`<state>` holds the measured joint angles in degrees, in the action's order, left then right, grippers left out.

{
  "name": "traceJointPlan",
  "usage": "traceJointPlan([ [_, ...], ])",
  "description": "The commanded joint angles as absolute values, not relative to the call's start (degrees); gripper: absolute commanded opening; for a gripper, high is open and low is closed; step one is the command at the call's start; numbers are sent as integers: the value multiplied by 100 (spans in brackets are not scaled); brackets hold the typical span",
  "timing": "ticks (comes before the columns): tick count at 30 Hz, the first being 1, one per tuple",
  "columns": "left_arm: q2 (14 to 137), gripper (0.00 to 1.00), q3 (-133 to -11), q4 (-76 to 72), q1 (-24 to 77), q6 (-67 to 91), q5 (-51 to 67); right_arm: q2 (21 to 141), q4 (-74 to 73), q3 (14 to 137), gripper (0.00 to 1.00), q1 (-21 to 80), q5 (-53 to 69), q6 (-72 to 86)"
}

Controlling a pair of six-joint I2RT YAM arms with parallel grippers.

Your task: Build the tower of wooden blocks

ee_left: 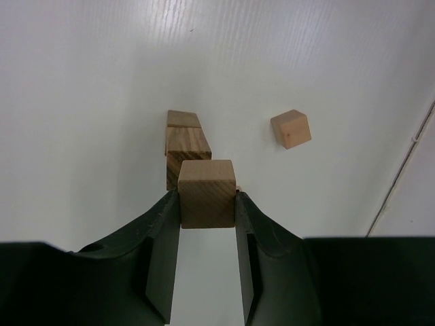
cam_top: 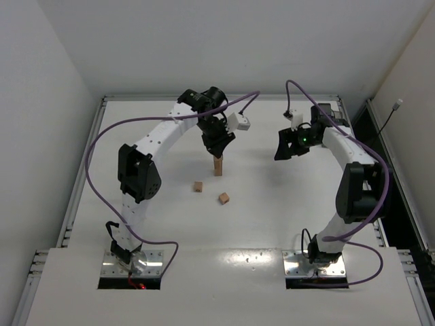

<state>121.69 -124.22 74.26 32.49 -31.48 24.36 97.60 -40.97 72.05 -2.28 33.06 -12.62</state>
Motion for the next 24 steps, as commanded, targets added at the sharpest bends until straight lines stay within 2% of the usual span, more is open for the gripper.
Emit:
traceJointPlan([
  [1, 12304, 1, -12630, 7453, 3296, -3199, 2461, 9809, -3964, 7453, 63, -255, 3463, -1213],
  [24, 12357, 1, -12797, 7453, 3190, -3146, 2514, 9914, -3964, 7453, 63, -255, 3463, -1213],
])
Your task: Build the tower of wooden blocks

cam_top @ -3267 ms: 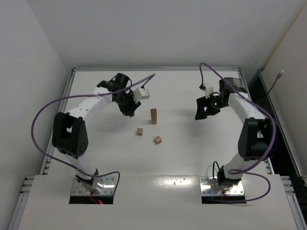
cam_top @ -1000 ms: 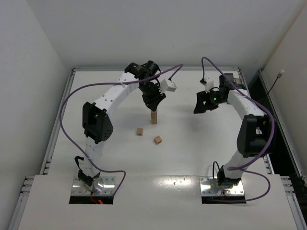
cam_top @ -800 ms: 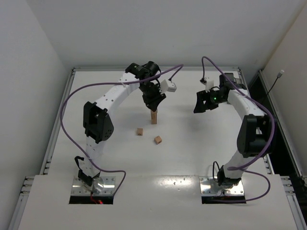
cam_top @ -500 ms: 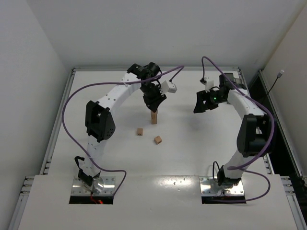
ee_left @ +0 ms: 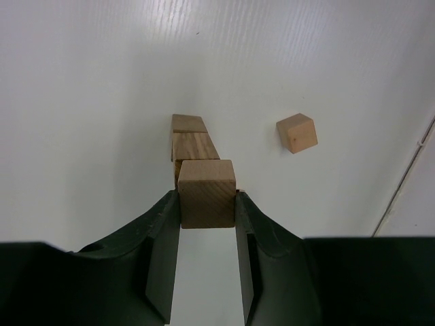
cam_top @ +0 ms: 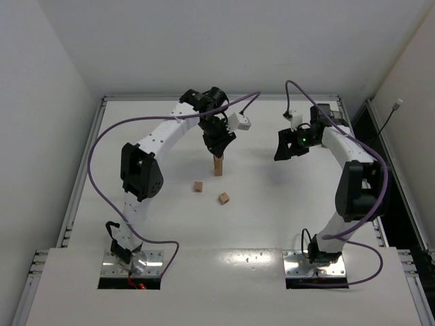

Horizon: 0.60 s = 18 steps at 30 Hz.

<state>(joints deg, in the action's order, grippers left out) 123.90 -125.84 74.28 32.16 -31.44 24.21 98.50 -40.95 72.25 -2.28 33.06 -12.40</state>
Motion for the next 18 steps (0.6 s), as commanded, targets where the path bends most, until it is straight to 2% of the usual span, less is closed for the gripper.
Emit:
traceJointPlan([
  [1, 12357, 1, -12797, 7453, 3190, -3146, 2514, 9914, -3964, 7453, 63, -255, 3463, -1213],
  [18, 12357, 1, -12797, 7348, 3085, -3094, 2399, 9967, -3964, 7506, 63, -255, 3463, -1213],
])
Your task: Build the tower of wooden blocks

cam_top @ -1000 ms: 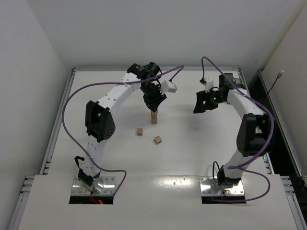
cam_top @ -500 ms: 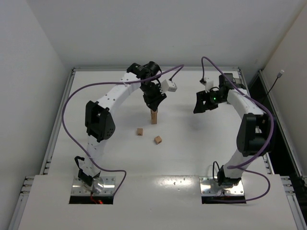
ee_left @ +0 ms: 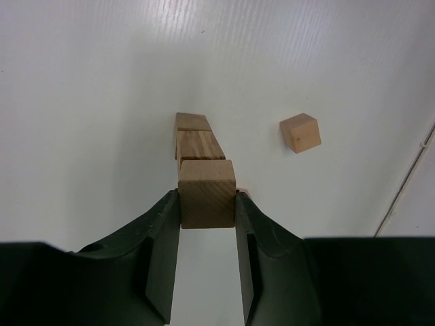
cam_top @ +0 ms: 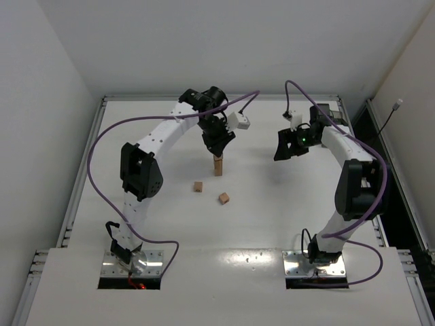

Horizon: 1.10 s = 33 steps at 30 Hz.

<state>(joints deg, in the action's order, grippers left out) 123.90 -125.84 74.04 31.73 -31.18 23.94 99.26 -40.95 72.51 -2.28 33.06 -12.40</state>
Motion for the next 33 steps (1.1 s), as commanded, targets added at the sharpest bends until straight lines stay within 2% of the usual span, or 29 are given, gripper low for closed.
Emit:
traceJointPlan([
  [1, 12357, 1, -12797, 7348, 3085, -3094, 2399, 9967, -3964, 7506, 63, -255, 3463, -1213],
  [3, 12357, 3, -12797, 7348, 3085, -3094, 2399, 9967, -3964, 7506, 63, -255, 3463, -1213],
  [11, 12357, 18, -12797, 7295, 3085, -3041, 2347, 9967, -3964, 7506, 63, -255, 3516, -1213],
  [19, 12410, 23, -12797, 7295, 3085, -3041, 2347, 9967, -3964, 7506, 63, -255, 3516, -1213],
  [26, 12410, 33, -12744, 7295, 3085, -3041, 2347, 9967, -3964, 7506, 63, -255, 3516, -1213],
  [33, 12410, 34, -12630, 7295, 3085, -3041, 2408, 10020, -3964, 7506, 63, -255, 3516, -1213],
])
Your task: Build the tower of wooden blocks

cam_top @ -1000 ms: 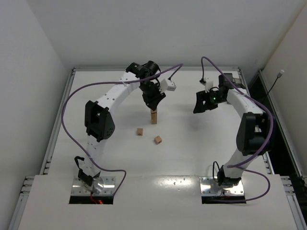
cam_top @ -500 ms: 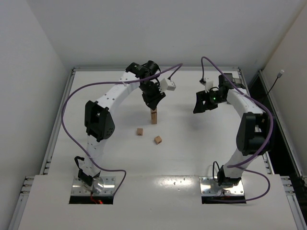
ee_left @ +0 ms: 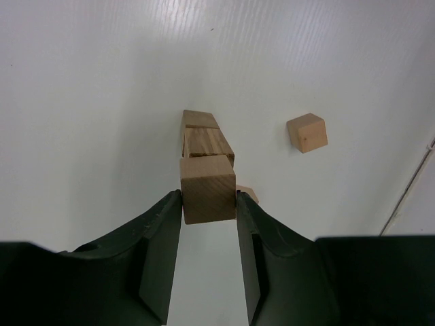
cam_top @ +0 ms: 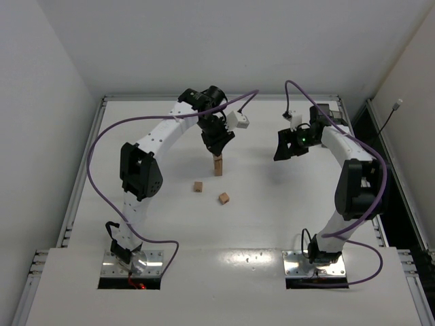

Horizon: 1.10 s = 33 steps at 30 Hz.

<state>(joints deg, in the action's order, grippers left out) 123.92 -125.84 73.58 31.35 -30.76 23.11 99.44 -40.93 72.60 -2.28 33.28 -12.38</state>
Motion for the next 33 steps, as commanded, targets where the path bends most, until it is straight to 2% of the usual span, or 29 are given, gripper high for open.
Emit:
traceJointPlan([
  [1, 12410, 34, -12630, 7295, 3085, -3041, 2460, 10020, -3964, 7506, 63, -255, 3516, -1213],
  [4, 12410, 34, -12630, 7295, 3085, -3094, 2461, 10020, -4016, 7506, 63, -255, 3516, -1213],
  [6, 12358, 37, -12630, 7295, 3085, -3094, 2513, 10020, -4017, 7506, 63, -255, 3516, -1213],
  [9, 12297, 51, -12630, 7295, 3085, -3094, 2566, 10020, -4017, 7506, 63, -255, 3516, -1213],
  [11, 12244, 55, -12630, 7147, 3085, -2981, 2566, 10020, -4017, 7506, 63, -255, 3516, -1213],
  [16, 11709, 61, -12630, 6804, 2971, -2777, 2531, 10020, -3964, 7454, 63, -255, 3516, -1213],
  [20, 11190, 61, -12209, 6479, 2778, -2584, 2593, 9967, -3964, 7453, 63, -255, 3516, -1160],
  [23, 10374, 61, -11315, 6189, 2620, -2470, 2646, 9915, -3964, 7453, 63, -255, 3463, -1160],
  [27, 8706, 64, -9051, 5529, 2365, -2565, 2690, 9914, -3964, 7453, 63, -255, 3411, -1160],
  [33, 7604, 64, -6744, 4907, 2531, -2777, 2338, 9914, -3964, 7400, 63, -255, 3410, -1160],
])
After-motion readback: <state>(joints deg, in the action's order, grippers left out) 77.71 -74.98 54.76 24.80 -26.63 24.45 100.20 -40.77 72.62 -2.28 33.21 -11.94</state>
